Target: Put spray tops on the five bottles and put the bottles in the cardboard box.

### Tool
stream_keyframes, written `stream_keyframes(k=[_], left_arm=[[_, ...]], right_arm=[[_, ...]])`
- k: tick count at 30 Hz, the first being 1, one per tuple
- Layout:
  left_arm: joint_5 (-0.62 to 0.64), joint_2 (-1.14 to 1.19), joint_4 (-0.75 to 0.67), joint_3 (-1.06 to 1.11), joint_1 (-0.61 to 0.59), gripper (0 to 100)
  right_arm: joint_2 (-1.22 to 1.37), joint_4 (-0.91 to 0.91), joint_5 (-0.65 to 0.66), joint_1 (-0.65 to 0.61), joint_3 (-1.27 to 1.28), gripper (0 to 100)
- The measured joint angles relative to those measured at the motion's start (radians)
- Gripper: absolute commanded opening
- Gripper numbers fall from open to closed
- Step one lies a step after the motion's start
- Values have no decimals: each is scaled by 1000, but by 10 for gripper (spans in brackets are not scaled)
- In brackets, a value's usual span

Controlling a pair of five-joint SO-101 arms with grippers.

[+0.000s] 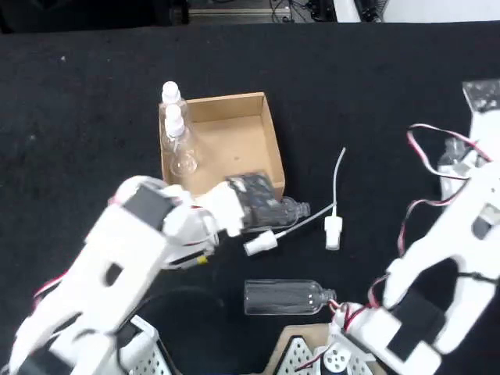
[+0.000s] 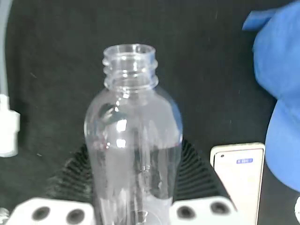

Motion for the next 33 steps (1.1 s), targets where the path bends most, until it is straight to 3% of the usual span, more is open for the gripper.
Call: stream_keyframes(k=[7, 12, 19, 24, 33], left_arm=[[173, -296, -64, -51, -114, 101], [302, -405, -227, -55, -242, 101], [552, -502, -549, -57, -428, 101], [704, -526, -776, -57, -457, 101], [911, -529, -904, -57, -457, 101]], right_arm=[[-204, -26, -186, -244, 181, 11], [-341, -138, -339, -471, 311, 11], [-482, -437, -526, -821, 532, 11], [-548, -732, -589, -1048, 712, 11], [-565, -1102, -651, -1174, 987, 11]])
